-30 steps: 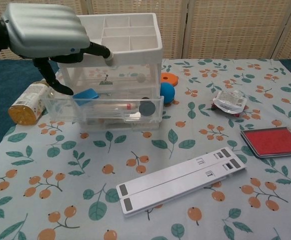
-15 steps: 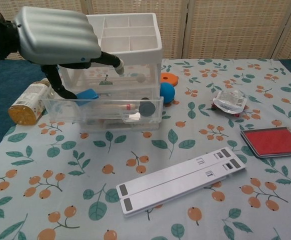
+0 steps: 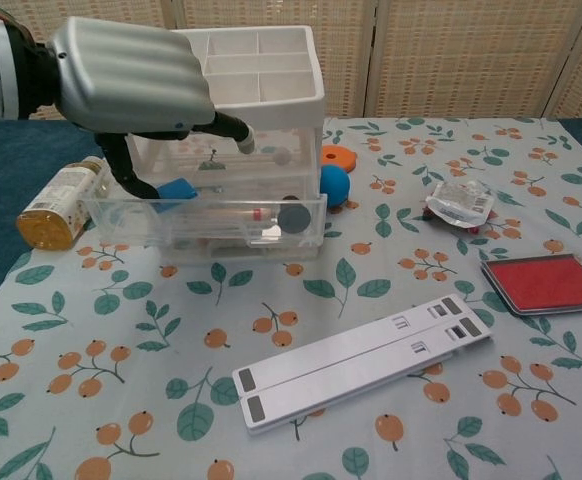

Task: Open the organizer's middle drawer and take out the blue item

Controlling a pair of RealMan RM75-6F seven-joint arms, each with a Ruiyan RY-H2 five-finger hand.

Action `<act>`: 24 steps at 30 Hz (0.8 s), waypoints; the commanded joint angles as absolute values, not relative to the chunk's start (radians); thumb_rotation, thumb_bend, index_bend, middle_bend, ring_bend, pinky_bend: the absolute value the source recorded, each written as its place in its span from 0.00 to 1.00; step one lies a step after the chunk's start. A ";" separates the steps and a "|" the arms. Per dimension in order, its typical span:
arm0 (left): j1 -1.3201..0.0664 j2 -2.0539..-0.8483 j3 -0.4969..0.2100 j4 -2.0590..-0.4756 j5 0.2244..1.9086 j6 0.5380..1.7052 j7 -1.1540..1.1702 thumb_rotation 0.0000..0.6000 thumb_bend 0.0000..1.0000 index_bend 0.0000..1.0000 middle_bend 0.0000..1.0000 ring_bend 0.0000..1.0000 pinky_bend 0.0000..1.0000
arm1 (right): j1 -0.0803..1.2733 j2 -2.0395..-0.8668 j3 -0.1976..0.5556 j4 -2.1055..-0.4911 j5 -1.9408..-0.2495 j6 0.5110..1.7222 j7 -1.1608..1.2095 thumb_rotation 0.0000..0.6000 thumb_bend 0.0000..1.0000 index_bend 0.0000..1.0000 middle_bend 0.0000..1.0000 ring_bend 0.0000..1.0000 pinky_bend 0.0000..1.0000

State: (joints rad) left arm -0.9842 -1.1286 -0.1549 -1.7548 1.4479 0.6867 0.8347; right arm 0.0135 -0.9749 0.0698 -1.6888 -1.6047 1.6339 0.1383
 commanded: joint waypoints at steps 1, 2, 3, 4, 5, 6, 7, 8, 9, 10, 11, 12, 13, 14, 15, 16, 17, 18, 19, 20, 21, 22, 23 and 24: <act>-1.001 -1.132 -0.154 -1.758 1.416 0.675 0.865 1.00 0.13 0.20 0.90 1.00 1.00 | 0.014 -0.976 0.070 -1.687 -1.603 1.633 0.140 1.00 0.33 0.00 0.14 0.05 0.04; -1.006 -1.134 -0.152 -1.758 1.404 0.671 0.874 1.00 0.13 0.20 0.90 1.00 1.00 | 0.014 -0.976 0.070 -1.685 -1.602 1.631 0.141 1.00 0.33 0.00 0.14 0.05 0.04; -1.010 -1.135 -0.151 -1.757 1.397 0.670 0.880 1.00 0.13 0.20 0.90 1.00 1.00 | 0.014 -0.977 0.071 -1.684 -1.601 1.631 0.142 1.00 0.33 0.00 0.14 0.05 0.04; -1.013 -1.138 -0.150 -1.756 1.390 0.670 0.884 1.00 0.13 0.20 0.90 1.00 1.00 | 0.015 -0.978 0.071 -1.683 -1.601 1.631 0.143 1.00 0.33 0.00 0.14 0.05 0.04; -1.017 -1.140 -0.148 -1.755 1.381 0.671 0.889 1.00 0.13 0.19 0.90 1.00 1.00 | 0.015 -0.978 0.071 -1.682 -1.601 1.630 0.144 1.00 0.33 0.00 0.14 0.05 0.04; -1.019 -1.142 -0.147 -1.755 1.377 0.672 0.891 1.00 0.13 0.19 0.90 1.00 1.00 | 0.015 -0.979 0.071 -1.681 -1.600 1.630 0.144 1.00 0.33 0.00 0.14 0.05 0.04; -1.022 -1.146 -0.146 -1.754 1.375 0.675 0.892 1.00 0.13 0.19 0.90 1.00 1.00 | 0.015 -0.979 0.071 -1.679 -1.599 1.629 0.145 1.00 0.33 0.00 0.14 0.05 0.04; -1.025 -1.149 -0.145 -1.752 1.375 0.677 0.892 1.00 0.13 0.19 0.90 1.00 1.00 | 0.015 -0.980 0.072 -1.678 -1.598 1.628 0.146 1.00 0.33 0.00 0.14 0.05 0.04; -1.028 -1.153 -0.144 -1.749 1.375 0.682 0.889 1.00 0.13 0.19 0.90 1.00 1.00 | 0.015 -0.981 0.072 -1.677 -1.597 1.628 0.147 1.00 0.33 0.00 0.14 0.05 0.04; -1.030 -1.157 -0.143 -1.747 1.375 0.684 0.887 1.00 0.13 0.19 0.90 1.00 1.00 | 0.015 -0.981 0.072 -1.676 -1.596 1.628 0.147 1.00 0.33 0.00 0.14 0.05 0.04; -1.033 -1.161 -0.143 -1.744 1.375 0.686 0.885 1.00 0.13 0.19 0.90 1.00 1.00 | 0.015 -0.982 0.072 -1.675 -1.596 1.628 0.148 1.00 0.33 0.00 0.14 0.05 0.04; -1.037 -1.168 -0.142 -1.739 1.375 0.690 0.882 1.00 0.13 0.19 0.90 1.00 1.00 | 0.015 -0.983 0.072 -1.674 -1.595 1.628 0.149 1.00 0.33 0.00 0.14 0.05 0.04; -1.039 -1.173 -0.141 -1.734 1.377 0.693 0.880 1.00 0.13 0.19 0.90 1.00 1.00 | 0.015 -0.983 0.072 -1.673 -1.594 1.627 0.150 1.00 0.33 0.00 0.14 0.05 0.04; -1.043 -1.178 -0.139 -1.728 1.378 0.694 0.880 1.00 0.13 0.19 0.90 1.00 1.00 | 0.015 -0.984 0.072 -1.672 -1.594 1.627 0.151 1.00 0.33 0.00 0.14 0.05 0.04; -1.046 -1.178 -0.138 -1.726 1.377 0.694 0.881 1.00 0.13 0.19 0.90 1.00 1.00 | 0.015 -0.985 0.072 -1.671 -1.594 1.627 0.152 1.00 0.33 0.00 0.14 0.05 0.04; -1.048 -1.177 -0.137 -1.726 1.374 0.694 0.880 1.00 0.13 0.19 0.90 1.00 1.00 | 0.015 -0.985 0.072 -1.670 -1.594 1.627 0.153 1.00 0.33 0.00 0.14 0.05 0.04; -1.050 -1.172 -0.135 -1.730 1.372 0.695 0.881 1.00 0.13 0.19 0.90 1.00 1.00 | 0.015 -0.985 0.072 -1.670 -1.595 1.627 0.153 1.00 0.33 0.00 0.14 0.05 0.04; -1.051 -1.165 -0.134 -1.735 1.371 0.697 0.884 1.00 0.13 0.19 0.90 1.00 1.00 | 0.015 -0.985 0.072 -1.669 -1.595 1.627 0.154 1.00 0.33 0.00 0.14 0.05 0.04; -1.051 -1.157 -0.132 -1.742 1.370 0.699 0.888 1.00 0.13 0.19 0.90 1.00 1.00 | 0.015 -0.985 0.072 -1.669 -1.595 1.627 0.154 1.00 0.33 0.00 0.14 0.05 0.04; -1.051 -1.148 -0.129 -1.750 1.367 0.700 0.893 1.00 0.13 0.19 0.90 1.00 1.00 | 0.015 -0.985 0.072 -1.668 -1.594 1.627 0.155 1.00 0.33 0.00 0.14 0.05 0.04; -1.051 -1.135 -0.124 -1.762 1.360 0.698 0.900 1.00 0.13 0.19 0.90 1.00 1.00 | 0.015 -0.985 0.073 -1.668 -1.594 1.626 0.155 1.00 0.33 0.00 0.14 0.05 0.04; -1.052 -1.124 -0.120 -1.771 1.352 0.696 0.906 1.00 0.13 0.19 0.90 1.00 1.00 | 0.016 -0.985 0.073 -1.667 -1.595 1.626 0.155 1.00 0.33 0.00 0.14 0.05 0.04; -1.052 -1.114 -0.116 -1.781 1.345 0.693 0.913 1.00 0.13 0.19 0.90 1.00 1.00 | 0.016 -0.985 0.073 -1.667 -1.595 1.626 0.156 1.00 0.33 0.00 0.14 0.05 0.04; -1.054 -1.103 -0.110 -1.793 1.335 0.688 0.925 1.00 0.13 0.19 0.90 1.00 1.00 | 0.017 -0.986 0.073 -1.667 -1.594 1.625 0.156 1.00 0.33 0.00 0.14 0.05 0.04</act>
State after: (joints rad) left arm -1.0524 -1.1146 -0.1180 -1.7810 1.3458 0.6930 0.9133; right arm 0.0169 -0.9859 0.0734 -1.6668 -1.5944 1.6250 0.1563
